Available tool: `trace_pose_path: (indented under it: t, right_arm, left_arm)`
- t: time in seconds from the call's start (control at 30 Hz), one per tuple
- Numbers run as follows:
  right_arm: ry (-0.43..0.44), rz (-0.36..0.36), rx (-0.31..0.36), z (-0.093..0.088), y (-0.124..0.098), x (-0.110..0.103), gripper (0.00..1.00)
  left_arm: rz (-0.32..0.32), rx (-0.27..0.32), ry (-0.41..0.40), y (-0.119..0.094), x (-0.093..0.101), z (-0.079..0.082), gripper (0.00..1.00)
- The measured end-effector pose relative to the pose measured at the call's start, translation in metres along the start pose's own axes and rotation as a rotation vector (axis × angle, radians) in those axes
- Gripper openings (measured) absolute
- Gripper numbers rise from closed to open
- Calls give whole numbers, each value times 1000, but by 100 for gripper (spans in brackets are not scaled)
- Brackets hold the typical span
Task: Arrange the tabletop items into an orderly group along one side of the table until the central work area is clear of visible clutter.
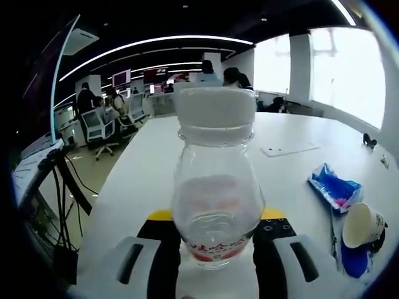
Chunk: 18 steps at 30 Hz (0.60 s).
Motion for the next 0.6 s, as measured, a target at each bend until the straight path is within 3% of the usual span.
trace_pose_path:
  t: [0.6]
  right_arm:
    - [-7,-3,-3,0,-3,-3,100]
  left_arm:
    - [-28,-20,18,2,-2,1,43]
Point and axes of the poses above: the point that each gripper's makers call its tool centre point, and the gripper's own axes: y roughly forward along the fingers, x roughly to its right, z roughly out of its top, the point moved 2 cm from there along -y, roughly backward along the fingers, and after that the axes turned 1 degree about z, right-handed, at the moved point
